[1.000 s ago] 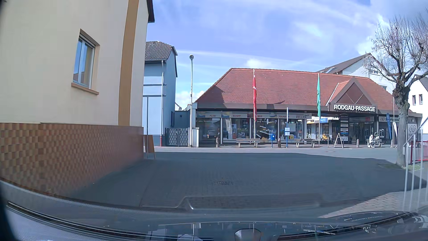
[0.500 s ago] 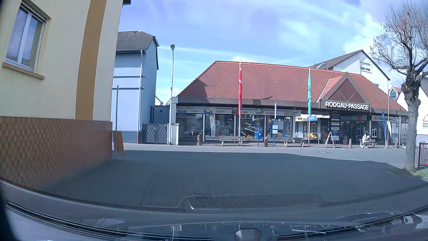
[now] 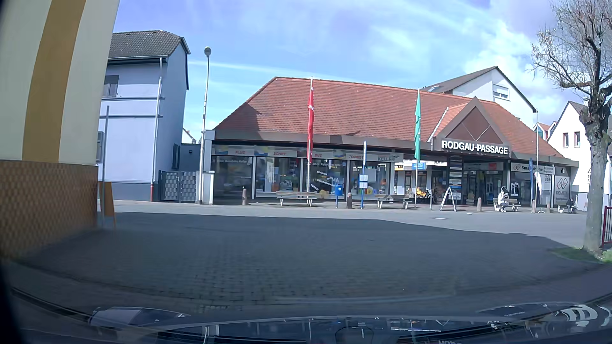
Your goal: Follow the waypoints while adhering to traffic rules and regulations
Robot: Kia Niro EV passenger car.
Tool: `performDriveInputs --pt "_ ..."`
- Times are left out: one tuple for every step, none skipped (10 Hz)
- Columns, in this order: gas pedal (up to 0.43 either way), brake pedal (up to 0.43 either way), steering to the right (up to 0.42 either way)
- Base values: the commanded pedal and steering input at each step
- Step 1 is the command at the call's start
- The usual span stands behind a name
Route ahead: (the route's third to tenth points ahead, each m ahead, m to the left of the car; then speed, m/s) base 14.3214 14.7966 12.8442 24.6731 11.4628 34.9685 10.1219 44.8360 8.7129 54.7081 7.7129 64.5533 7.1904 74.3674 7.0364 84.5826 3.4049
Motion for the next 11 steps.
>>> performDriveInputs --pt "0.000 0.085 0.220" --pt "0.000 0.091 0.219" --pt "0.000 0.091 0.216" --pt "0.000 0.098 0.210" --pt "0.000 0.104 0.201" --pt "0.000 0.104 0.186" --pt "0.000 0.110 0.158" --pt "0.000 0.116 0.136" --pt "0.000 0.122 0.105" --pt "0.000 0.122 0.079" --pt "0.000 0.128 0.056"
